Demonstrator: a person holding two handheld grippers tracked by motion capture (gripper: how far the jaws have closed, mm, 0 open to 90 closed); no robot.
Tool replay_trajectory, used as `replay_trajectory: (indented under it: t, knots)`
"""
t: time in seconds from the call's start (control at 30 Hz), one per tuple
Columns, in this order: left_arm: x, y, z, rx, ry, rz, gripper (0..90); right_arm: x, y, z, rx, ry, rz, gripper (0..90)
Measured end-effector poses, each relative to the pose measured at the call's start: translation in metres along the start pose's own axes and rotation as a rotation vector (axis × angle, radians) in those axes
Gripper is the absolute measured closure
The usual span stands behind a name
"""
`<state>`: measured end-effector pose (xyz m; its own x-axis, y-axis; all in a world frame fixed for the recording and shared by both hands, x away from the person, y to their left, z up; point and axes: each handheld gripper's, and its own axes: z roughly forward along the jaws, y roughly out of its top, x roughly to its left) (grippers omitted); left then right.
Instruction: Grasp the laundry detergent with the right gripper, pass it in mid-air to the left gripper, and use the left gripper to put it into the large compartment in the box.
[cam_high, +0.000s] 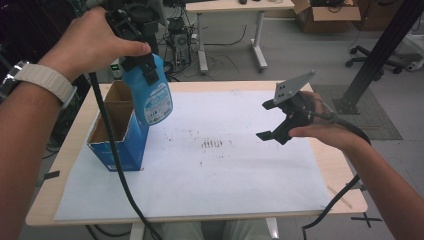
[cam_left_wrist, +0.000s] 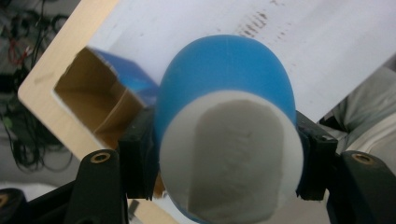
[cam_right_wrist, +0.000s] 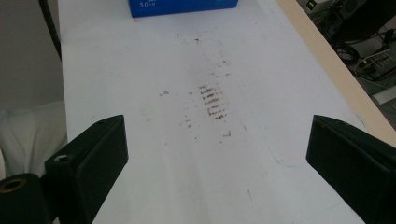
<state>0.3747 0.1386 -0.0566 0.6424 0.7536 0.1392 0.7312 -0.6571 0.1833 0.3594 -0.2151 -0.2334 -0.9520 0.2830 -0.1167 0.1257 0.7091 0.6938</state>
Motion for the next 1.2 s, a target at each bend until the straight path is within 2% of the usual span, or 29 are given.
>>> replay_trajectory:
  t: [0.03, 0.1, 0.17, 0.3, 0.53, 0.63, 0.77, 0.9, 1.07, 1.2]
  knots:
    - [0.002, 0.0, -0.001, 0.005, 0.005, -0.019, 37.9, -0.001, -0.002, -0.002, -0.004, 0.001, 0.009, 5.4]
    - [0.009, -0.002, -0.002, 0.022, 0.013, -0.092, 37.9, -0.002, -0.004, -0.007, -0.012, 0.004, 0.022, 5.8]
    - [0.015, -0.004, -0.003, 0.018, 0.023, -0.167, 37.9, -0.002, -0.007, -0.011, 0.004, -0.006, 0.008, 6.1]
    - [0.03, -0.011, -0.007, 0.02, 0.05, -0.291, 37.9, -0.002, -0.011, -0.019, 0.038, -0.02, -0.007, 6.4]
    - [0.047, -0.021, -0.008, 0.024, 0.075, -0.442, 37.9, -0.001, -0.014, -0.027, 0.062, -0.038, -0.007, 6.2]
    - [0.052, -0.023, -0.005, 0.025, 0.073, -0.48, 37.9, 0.0, -0.015, -0.027, 0.073, -0.031, -0.004, 6.2]
    - [0.059, -0.026, -0.001, 0.025, 0.083, -0.535, 37.9, 0.004, -0.018, -0.026, 0.114, -0.026, -0.015, 6.3]
    - [0.065, -0.028, 0.005, 0.034, 0.102, -0.559, 37.9, 0.007, -0.021, -0.026, 0.15, -0.028, -0.027, 6.5]
    - [0.074, -0.033, 0.015, 0.032, 0.102, -0.591, 38.0, 0.007, -0.025, -0.035, 0.12, -0.044, -0.014, 6.9]
    - [0.081, -0.039, 0.025, 0.02, 0.117, -0.616, 38.0, 0.007, -0.028, -0.039, 0.132, -0.047, -0.014, 7.0]
